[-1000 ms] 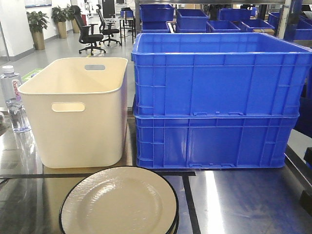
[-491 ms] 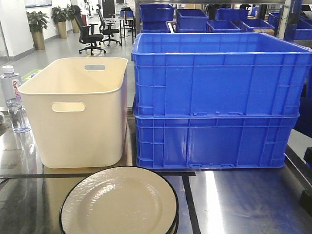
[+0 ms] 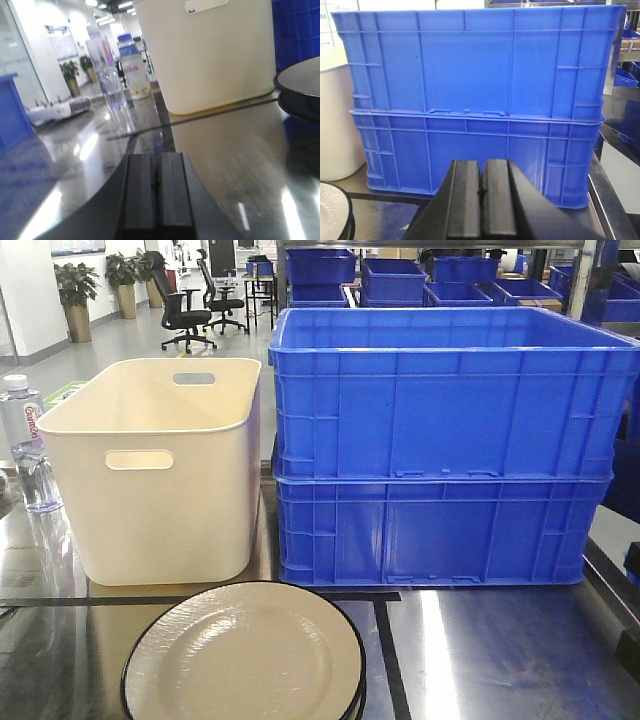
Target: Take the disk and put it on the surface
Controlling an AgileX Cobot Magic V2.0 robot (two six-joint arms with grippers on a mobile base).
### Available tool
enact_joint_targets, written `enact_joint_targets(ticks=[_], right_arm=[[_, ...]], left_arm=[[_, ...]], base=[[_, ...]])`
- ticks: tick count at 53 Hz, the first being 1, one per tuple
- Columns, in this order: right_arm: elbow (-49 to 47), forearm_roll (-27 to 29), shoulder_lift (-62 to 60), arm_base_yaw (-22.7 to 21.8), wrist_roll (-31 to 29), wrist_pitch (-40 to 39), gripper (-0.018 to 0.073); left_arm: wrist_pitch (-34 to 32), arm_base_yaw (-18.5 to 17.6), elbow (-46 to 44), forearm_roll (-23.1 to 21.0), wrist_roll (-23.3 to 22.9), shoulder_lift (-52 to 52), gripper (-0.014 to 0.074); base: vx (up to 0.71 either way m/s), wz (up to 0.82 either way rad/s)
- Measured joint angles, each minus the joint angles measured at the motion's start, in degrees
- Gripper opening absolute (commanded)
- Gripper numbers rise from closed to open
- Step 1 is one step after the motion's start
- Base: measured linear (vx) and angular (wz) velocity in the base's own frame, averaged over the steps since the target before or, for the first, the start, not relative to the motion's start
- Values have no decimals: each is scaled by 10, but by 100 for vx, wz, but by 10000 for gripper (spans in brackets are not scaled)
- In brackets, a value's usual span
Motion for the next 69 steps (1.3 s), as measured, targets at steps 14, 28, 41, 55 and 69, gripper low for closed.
enact_joint_targets(ticks=[14,28,41,55,69], right_arm=[[0,0,0,0,0,0,-9],[0,0,0,0,0,0,-9],[0,0,0,0,0,0,-9],[0,-12,0,0,2,0,-9],[59,-288,-32,-1,295,20,-9]], left_arm=[[46,0,0,9,-71,0,-5],[48,0,0,9,-73,0,-5],[48,0,0,9,-73,0,-5],[48,0,0,9,-73,0,-5],[48,0,0,10,-73,0,-5]], base=[[0,0],[0,0],[0,0],[0,0],[0,0]])
